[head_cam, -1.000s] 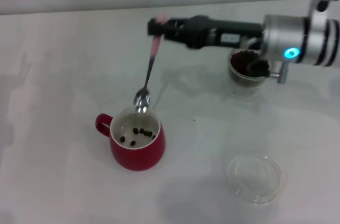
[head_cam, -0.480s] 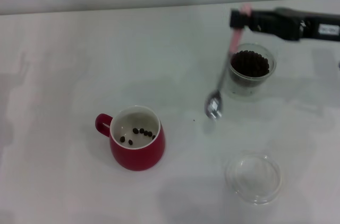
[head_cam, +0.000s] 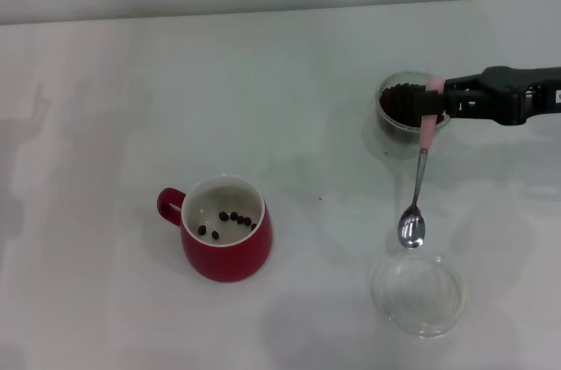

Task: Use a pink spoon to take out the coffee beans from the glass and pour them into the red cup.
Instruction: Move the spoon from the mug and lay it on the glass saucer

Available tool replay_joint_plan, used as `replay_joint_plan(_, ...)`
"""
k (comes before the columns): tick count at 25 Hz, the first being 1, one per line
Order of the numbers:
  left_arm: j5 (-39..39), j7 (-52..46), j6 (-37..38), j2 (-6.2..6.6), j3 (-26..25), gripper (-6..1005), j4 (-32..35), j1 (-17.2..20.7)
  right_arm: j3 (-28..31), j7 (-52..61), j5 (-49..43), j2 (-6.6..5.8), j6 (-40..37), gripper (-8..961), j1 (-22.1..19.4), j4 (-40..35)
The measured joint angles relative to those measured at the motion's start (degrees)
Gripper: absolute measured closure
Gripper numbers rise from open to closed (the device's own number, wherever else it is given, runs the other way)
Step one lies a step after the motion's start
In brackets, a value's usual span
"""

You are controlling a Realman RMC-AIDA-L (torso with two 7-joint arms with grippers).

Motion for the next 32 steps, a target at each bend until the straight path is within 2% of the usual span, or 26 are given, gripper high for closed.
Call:
replay_joint_plan(5, 0.0, 0.0, 0.0, 0.01, 0.0, 108, 0.0, 0.2, -0.2, 0.0, -1.7, 0.28, 2.3, 803, -0.8, 0.9)
replay_joint_plan(16, -0.1, 0.1, 0.0, 0.09, -0.1, 107, -0.1, 0.1, -0.6, -0.3, -7.3, 2.14, 6.5, 803, -1.8, 1.7)
replay_joint_plan(32, -0.1, 0.1, 0.0, -0.09, -0.1, 108, 0.4, 0.5, -1.3, 0.4, -8.9, 3.73, 10.3, 805, -2.4, 2.0)
